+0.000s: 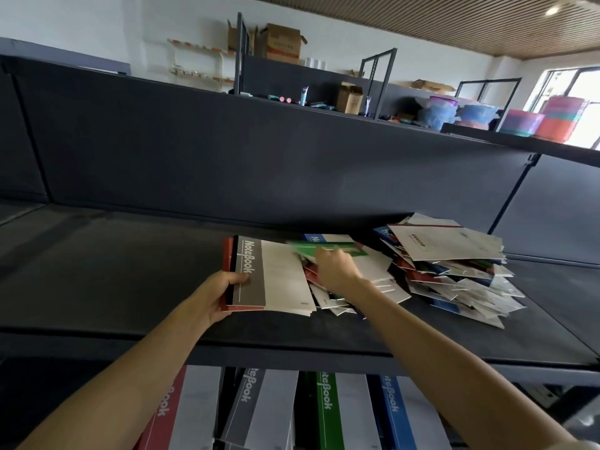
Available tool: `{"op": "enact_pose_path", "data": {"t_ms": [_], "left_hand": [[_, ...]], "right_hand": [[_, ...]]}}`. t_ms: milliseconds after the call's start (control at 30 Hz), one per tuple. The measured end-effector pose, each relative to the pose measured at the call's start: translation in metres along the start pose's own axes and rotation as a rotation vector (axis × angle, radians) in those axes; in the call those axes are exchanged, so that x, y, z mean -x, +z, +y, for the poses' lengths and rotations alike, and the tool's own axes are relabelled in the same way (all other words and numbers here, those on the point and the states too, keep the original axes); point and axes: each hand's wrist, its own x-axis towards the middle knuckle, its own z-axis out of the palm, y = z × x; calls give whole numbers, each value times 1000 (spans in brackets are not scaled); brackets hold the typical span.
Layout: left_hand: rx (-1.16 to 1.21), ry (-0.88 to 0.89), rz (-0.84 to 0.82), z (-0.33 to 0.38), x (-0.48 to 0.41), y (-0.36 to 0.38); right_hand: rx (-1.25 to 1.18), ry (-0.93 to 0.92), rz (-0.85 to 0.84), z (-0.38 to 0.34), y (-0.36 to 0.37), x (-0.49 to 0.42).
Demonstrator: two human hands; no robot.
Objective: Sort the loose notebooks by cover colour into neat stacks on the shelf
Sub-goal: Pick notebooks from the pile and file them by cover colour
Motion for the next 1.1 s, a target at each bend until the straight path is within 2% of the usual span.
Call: {"op": "enact_pose_path", "data": {"t_ms": [200,300,433,533,633,667,700,767,833,867,967,1100], "left_hand": [[110,-15,51,1,-2,14],[86,-17,55,-2,-6,12],[153,4,54,-2,-4,14],[164,19,29,1,-3,7],[55,15,-5,-1,-5,1],[33,7,2,-1,-4,1],[16,2,14,-1,-4,2],[-14,5,40,1,-4,1],[-34,9,62,3,-4,-1],[-35,11,70,3,-4,-2],[-21,28,76,4,-3,-1],[16,47,69,2,-2,-2]], "right_hand": [[-147,-458,13,-23,19,26],[-217,-503,37,-17,25,29],[-467,-496,281,0,25,32],[-437,-713,361,-3,27,38],[-397,-915,378,-11,23,43],[-440,-892,358,-10,22,39],[-542,-774,314,-7,19,34],[-650,-363,158,2,19,18],[-463,-14,51,21,25,0],[-350,90,-23,28,27,-5],[-173,172,-214,36,38,-15],[39,44,-227,33,27,-16]]}}
